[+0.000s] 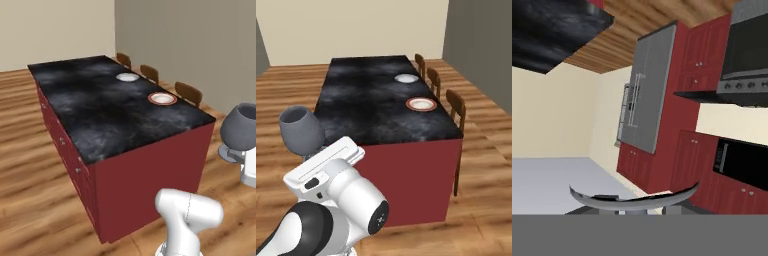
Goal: Retrieve the wine glasses from the counter and place one next to each plate.
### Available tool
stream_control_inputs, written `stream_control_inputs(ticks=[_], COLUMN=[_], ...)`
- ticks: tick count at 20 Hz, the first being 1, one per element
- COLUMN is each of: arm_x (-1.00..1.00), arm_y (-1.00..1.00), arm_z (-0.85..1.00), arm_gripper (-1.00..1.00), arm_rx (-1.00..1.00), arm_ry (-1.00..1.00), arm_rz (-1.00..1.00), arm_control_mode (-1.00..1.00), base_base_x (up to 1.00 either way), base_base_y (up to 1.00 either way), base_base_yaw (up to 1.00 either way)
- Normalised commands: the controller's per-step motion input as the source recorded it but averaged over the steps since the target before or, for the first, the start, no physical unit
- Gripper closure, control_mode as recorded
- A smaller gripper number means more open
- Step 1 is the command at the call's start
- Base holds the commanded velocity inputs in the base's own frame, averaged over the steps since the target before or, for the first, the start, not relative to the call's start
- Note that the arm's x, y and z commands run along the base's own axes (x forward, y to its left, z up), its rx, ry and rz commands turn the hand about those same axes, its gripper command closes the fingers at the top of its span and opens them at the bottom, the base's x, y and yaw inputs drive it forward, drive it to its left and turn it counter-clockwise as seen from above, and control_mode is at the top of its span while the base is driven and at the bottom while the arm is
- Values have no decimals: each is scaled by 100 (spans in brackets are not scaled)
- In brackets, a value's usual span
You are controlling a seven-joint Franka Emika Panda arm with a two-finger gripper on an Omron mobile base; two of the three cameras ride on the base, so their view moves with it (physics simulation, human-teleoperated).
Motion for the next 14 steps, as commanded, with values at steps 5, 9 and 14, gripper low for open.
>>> stream_control_inputs(ticks=[5, 9, 14], arm_x=[0, 0, 0], arm_y=[0, 0, 0], arm_z=[0, 0, 0], arm_gripper=[100, 100, 100], arm_rx=[0, 0, 0], arm_ry=[0, 0, 0], arm_rz=[0, 0, 0], arm_control_mode=[100, 100, 100], base_base_x=[58, 53, 41], base_base_y=[-100, -100, -73], base_base_yaw=[18, 36, 67])
